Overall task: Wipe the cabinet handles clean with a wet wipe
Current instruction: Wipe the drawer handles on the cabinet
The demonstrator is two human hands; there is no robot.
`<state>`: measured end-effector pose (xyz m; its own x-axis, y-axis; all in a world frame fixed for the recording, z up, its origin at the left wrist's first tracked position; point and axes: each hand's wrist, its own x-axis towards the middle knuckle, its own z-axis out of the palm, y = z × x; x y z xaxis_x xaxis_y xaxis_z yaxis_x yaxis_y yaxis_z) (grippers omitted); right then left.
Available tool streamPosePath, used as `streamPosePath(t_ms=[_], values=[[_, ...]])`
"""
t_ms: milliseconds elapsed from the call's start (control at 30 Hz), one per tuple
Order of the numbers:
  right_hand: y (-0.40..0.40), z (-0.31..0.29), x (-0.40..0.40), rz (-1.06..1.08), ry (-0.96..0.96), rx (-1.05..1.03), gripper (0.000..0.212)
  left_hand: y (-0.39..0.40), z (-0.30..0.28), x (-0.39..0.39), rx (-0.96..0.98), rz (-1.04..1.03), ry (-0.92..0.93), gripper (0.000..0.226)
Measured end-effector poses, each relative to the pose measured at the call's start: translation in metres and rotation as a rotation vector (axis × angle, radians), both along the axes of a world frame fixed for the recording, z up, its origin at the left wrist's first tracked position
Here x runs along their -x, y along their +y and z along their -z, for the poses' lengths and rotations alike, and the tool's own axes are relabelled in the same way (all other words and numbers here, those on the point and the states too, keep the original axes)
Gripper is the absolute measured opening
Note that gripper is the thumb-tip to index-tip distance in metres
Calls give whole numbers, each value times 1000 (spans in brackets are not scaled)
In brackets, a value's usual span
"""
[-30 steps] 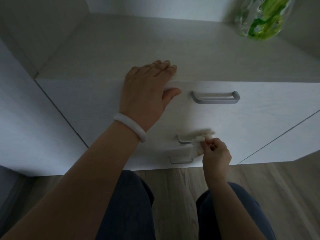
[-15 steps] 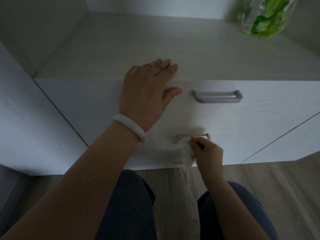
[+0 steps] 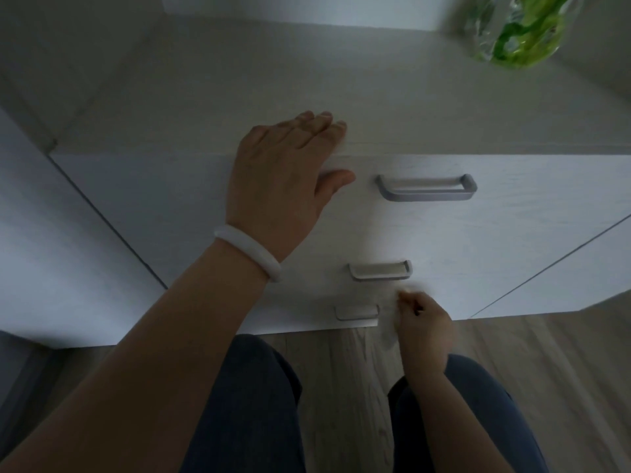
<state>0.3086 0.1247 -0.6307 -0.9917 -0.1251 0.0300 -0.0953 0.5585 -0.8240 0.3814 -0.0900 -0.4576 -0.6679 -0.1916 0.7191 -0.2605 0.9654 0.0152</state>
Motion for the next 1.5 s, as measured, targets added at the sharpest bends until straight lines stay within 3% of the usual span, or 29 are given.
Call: streamPosePath(t_ms=[133, 400, 833, 1233, 1500], values=[[0, 31, 21, 15, -197, -201, 19, 0, 0, 1, -6, 14, 11, 51], [-19, 74, 38, -45, -389, -84, 20, 0, 0, 1, -10, -3, 4, 52], [-38, 104, 32, 222, -437, 64, 16, -1, 2, -1, 32, -22, -14, 53], [-37, 104, 24, 216, -338, 70, 27, 0, 1, -1, 32, 1, 0, 52], [-36, 106, 19, 161, -447, 149, 26, 0, 3, -1, 9, 13, 11, 52]])
